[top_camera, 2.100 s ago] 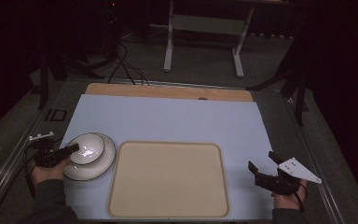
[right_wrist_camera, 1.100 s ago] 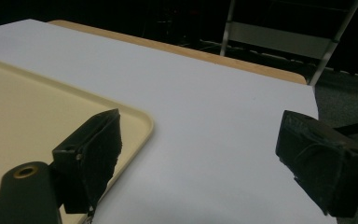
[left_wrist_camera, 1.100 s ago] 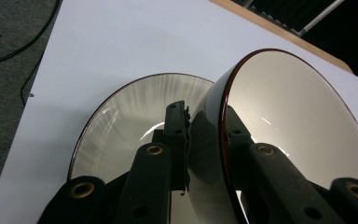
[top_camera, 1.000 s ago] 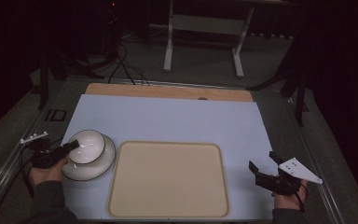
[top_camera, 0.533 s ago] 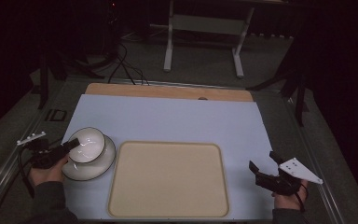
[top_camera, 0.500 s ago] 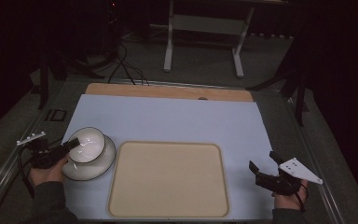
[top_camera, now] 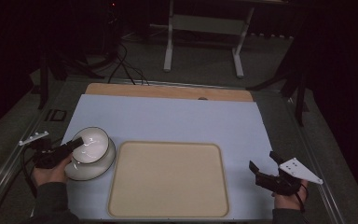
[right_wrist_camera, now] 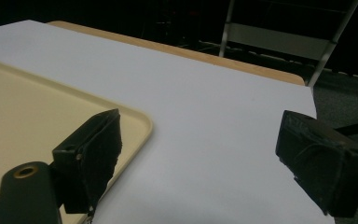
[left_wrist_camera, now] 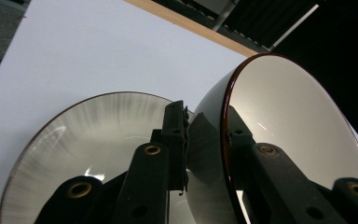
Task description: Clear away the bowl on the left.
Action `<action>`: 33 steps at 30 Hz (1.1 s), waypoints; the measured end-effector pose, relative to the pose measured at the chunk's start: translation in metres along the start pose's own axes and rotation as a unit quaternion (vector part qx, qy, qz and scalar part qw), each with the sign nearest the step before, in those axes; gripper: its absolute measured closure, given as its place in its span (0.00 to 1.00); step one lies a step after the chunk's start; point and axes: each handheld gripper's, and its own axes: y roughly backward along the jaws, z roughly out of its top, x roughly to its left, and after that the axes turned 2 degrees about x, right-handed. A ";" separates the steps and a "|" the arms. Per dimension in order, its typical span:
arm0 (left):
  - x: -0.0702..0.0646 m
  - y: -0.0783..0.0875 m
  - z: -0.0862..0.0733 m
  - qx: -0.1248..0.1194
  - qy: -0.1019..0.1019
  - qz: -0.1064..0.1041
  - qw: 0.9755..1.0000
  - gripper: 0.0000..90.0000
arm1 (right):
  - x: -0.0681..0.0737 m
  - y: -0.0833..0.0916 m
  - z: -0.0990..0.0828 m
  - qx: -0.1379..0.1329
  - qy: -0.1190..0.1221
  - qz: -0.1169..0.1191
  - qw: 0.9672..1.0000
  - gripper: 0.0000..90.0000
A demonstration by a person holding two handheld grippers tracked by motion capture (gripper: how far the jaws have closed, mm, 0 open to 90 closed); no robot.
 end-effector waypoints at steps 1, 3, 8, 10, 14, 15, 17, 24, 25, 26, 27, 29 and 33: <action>-0.001 0.000 0.000 0.001 -0.002 -0.001 1.000 0.86 | 0.000 0.000 0.000 0.000 0.000 0.000 1.000 0.16; -0.003 -0.001 0.000 0.003 -0.004 -0.002 1.000 0.86 | 0.000 0.000 0.000 0.000 0.000 0.000 1.000 0.16; -0.007 -0.003 -0.001 0.006 -0.010 -0.005 1.000 0.85 | 0.000 0.000 0.000 0.000 0.000 0.000 1.000 0.16; -0.008 -0.004 -0.001 0.008 -0.012 -0.005 1.000 0.85 | 0.000 0.000 0.000 0.000 0.000 0.000 1.000 0.16; -0.010 -0.004 -0.001 0.009 -0.013 -0.008 1.000 0.85 | 0.000 0.000 0.000 0.000 0.000 0.000 1.000 0.16; -0.010 -0.004 -0.001 0.009 -0.014 -0.009 1.000 0.85 | 0.000 0.000 0.000 0.000 0.000 0.000 1.000 0.16; -0.011 -0.004 -0.001 0.009 -0.015 -0.010 1.000 0.85 | 0.000 0.000 0.000 0.000 0.000 0.000 1.000 0.16; -0.016 -0.006 -0.002 0.011 -0.020 -0.015 1.000 0.85 | 0.000 0.000 0.000 0.000 0.001 0.000 1.000 0.16; -0.017 -0.007 -0.002 0.010 -0.020 -0.017 1.000 0.85 | 0.000 0.000 0.000 0.000 0.001 0.000 1.000 0.16; -0.018 -0.007 -0.002 0.010 -0.020 -0.017 1.000 0.85 | 0.000 0.000 0.000 0.000 0.001 0.000 1.000 0.16; -0.019 -0.007 -0.003 0.011 -0.021 -0.019 1.000 0.85 | 0.000 0.000 0.000 0.000 0.001 0.000 1.000 0.16; -0.021 -0.008 -0.003 0.013 -0.022 -0.020 0.999 0.85 | 0.000 0.000 0.000 0.000 0.001 0.000 1.000 0.16; -0.025 -0.010 -0.004 0.015 -0.026 -0.023 0.999 0.85 | 0.000 0.000 0.000 -0.001 0.002 0.000 1.000 0.16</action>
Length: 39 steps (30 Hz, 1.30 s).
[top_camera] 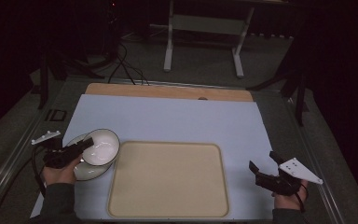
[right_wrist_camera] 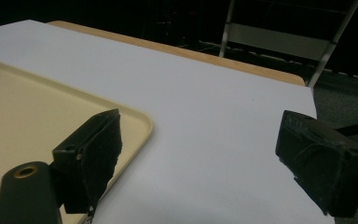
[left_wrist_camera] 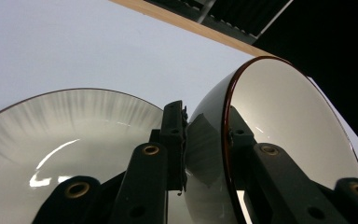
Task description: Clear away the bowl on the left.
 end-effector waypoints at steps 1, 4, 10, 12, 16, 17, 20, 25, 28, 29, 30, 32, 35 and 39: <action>-0.001 -0.001 0.000 0.001 -0.002 -0.002 1.000 0.85 | 0.000 0.000 0.000 0.000 0.000 0.000 1.000 0.16; -0.005 -0.004 -0.001 0.005 -0.005 -0.005 1.000 0.85 | 0.000 0.000 0.000 0.000 0.000 0.000 1.000 0.16; -0.013 -0.010 -0.003 0.016 -0.014 -0.014 1.000 0.85 | 0.000 0.000 0.000 0.000 0.000 -0.001 1.000 0.16; -0.015 -0.011 -0.004 0.018 -0.016 -0.017 1.000 0.85 | 0.000 0.000 0.000 0.000 -0.001 -0.001 1.000 0.16; -0.018 -0.013 -0.005 0.021 -0.018 -0.020 0.999 0.84 | 0.000 0.000 0.000 0.000 0.000 -0.001 1.000 0.16; -0.019 -0.013 -0.005 0.021 -0.018 -0.020 0.999 0.84 | 0.000 0.000 0.000 0.000 0.000 -0.001 1.000 0.16; -0.021 -0.014 -0.006 0.022 -0.019 -0.023 0.999 0.84 | 0.000 0.000 0.000 -0.002 0.000 -0.001 1.000 0.16; -0.024 -0.016 -0.006 0.024 -0.020 -0.025 0.999 0.84 | 0.000 0.000 0.000 -0.002 0.001 -0.001 1.000 0.16; -0.025 -0.017 -0.007 0.024 -0.022 -0.026 0.999 0.84 | 0.000 0.000 0.000 -0.002 0.001 -0.001 1.000 0.16; -0.026 -0.017 -0.007 0.023 -0.021 -0.027 0.999 0.84 | 0.000 0.000 0.000 -0.002 0.001 -0.001 1.000 0.16; -0.027 -0.017 -0.007 0.023 -0.020 -0.027 0.999 0.84 | 0.000 0.000 0.000 -0.002 0.001 -0.001 1.000 0.16; -0.028 -0.018 -0.008 0.025 -0.022 -0.028 0.999 0.84 | 0.000 0.000 0.000 -0.002 0.001 -0.001 1.000 0.16; -0.031 -0.020 -0.009 0.027 -0.025 -0.030 0.999 0.84 | 0.000 0.000 0.000 -0.002 0.001 -0.001 1.000 0.16; -0.034 -0.023 -0.010 0.029 -0.028 -0.036 0.999 0.84 | 0.000 0.000 0.000 -0.002 0.001 -0.001 1.000 0.16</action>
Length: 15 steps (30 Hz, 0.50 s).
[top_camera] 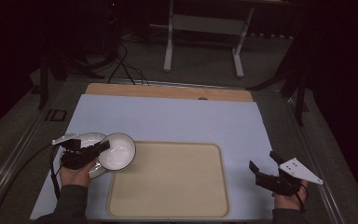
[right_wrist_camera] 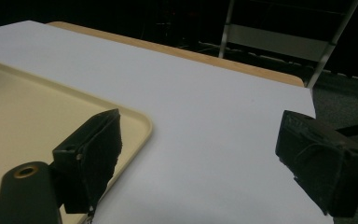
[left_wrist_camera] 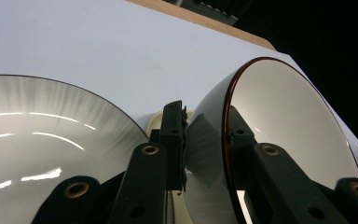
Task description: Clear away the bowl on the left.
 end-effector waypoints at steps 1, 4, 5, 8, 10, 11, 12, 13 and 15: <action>-0.001 -0.001 0.000 0.001 0.000 -0.001 1.000 0.84 | 0.000 0.000 0.000 0.000 0.000 0.000 1.000 0.16; -0.003 -0.003 -0.001 0.006 -0.005 -0.003 1.000 0.84 | 0.000 0.000 0.000 0.000 0.000 0.000 1.000 0.16; -0.004 -0.004 -0.001 0.006 -0.007 -0.003 1.000 0.84 | 0.000 0.000 0.000 0.000 0.000 0.000 1.000 0.16; -0.007 -0.006 -0.002 0.009 -0.010 -0.009 1.000 0.84 | 0.000 0.000 0.000 0.000 0.000 0.000 1.000 0.16; -0.008 -0.008 -0.002 0.011 -0.010 -0.014 1.000 0.84 | 0.000 0.000 0.000 0.000 0.000 0.000 1.000 0.16; -0.008 -0.008 -0.002 0.012 -0.011 -0.014 1.000 0.84 | 0.000 0.000 0.000 0.000 0.000 0.000 1.000 0.16; -0.009 -0.008 -0.002 0.011 -0.010 -0.014 1.000 0.84 | 0.000 0.000 0.000 0.000 0.000 0.000 1.000 0.16; -0.009 -0.008 -0.002 0.010 -0.009 -0.015 1.000 0.84 | 0.000 0.000 0.000 0.000 0.000 0.000 1.000 0.16; -0.009 -0.008 -0.002 0.007 -0.007 -0.016 1.000 0.84 | 0.000 0.000 0.000 0.000 0.000 0.000 1.000 0.16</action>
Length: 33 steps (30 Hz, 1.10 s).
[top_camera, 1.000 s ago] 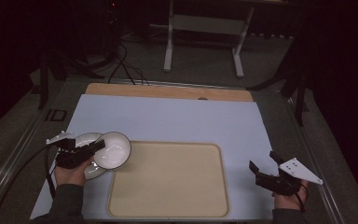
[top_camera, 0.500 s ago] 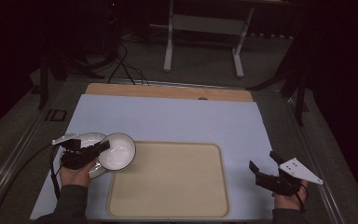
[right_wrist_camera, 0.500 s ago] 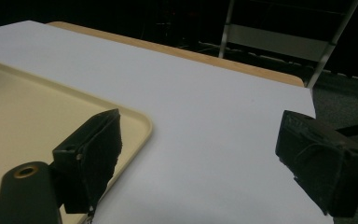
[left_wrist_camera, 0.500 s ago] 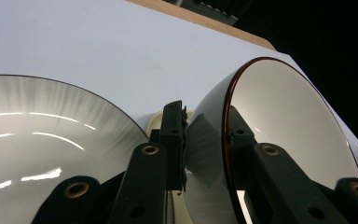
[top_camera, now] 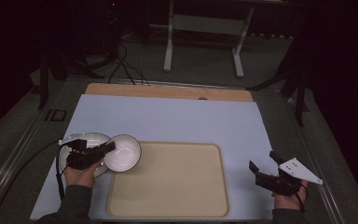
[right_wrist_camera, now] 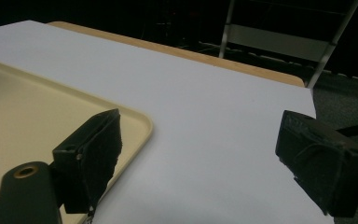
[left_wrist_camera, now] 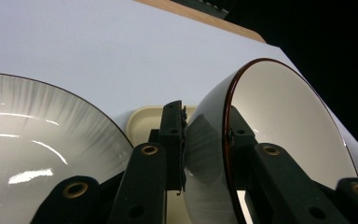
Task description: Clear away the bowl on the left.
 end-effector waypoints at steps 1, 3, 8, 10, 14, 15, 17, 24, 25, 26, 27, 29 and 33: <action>0.000 0.000 0.000 -0.001 0.000 0.000 1.000 0.84 | 0.000 0.000 0.000 0.000 0.000 0.000 1.000 0.16; 0.000 0.000 0.000 -0.002 0.001 -0.001 1.000 0.84 | 0.000 0.000 0.000 0.000 0.000 0.000 1.000 0.16; -0.001 0.000 0.000 -0.005 0.006 -0.005 1.000 0.84 | 0.000 0.000 0.000 0.000 0.000 0.000 1.000 0.16; -0.002 -0.001 0.000 -0.006 0.007 -0.007 1.000 0.84 | 0.000 0.000 0.000 0.000 0.000 0.000 1.000 0.16; -0.005 -0.003 0.000 -0.007 0.006 -0.010 1.000 0.84 | 0.000 0.000 0.000 0.000 0.001 -0.001 1.000 0.16; -0.005 -0.003 0.000 -0.007 0.006 -0.010 1.000 0.84 | 0.000 0.000 0.000 0.000 0.001 -0.001 1.000 0.16; -0.008 -0.007 -0.001 -0.007 0.004 -0.016 1.000 0.84 | 0.000 0.000 0.000 -0.001 0.000 -0.001 1.000 0.16; -0.013 -0.014 -0.003 0.001 -0.004 -0.017 1.000 0.84 | 0.000 0.000 0.000 -0.001 0.001 -0.001 1.000 0.16; -0.014 -0.014 -0.003 0.000 -0.004 -0.017 1.000 0.84 | 0.000 0.000 0.000 -0.001 0.001 -0.001 1.000 0.16; -0.014 -0.014 -0.003 0.000 -0.004 -0.017 1.000 0.84 | 0.000 0.000 0.000 -0.001 0.001 -0.001 1.000 0.16; -0.014 -0.015 -0.003 0.000 -0.004 -0.018 1.000 0.84 | 0.000 0.000 0.000 -0.001 0.001 -0.001 1.000 0.16; -0.015 -0.016 -0.004 0.002 -0.005 -0.019 1.000 0.84 | 0.000 0.000 0.000 -0.001 0.001 -0.001 1.000 0.16; -0.018 -0.019 -0.005 0.008 -0.009 -0.018 1.000 0.83 | 0.000 0.000 0.000 0.000 0.001 -0.001 1.000 0.16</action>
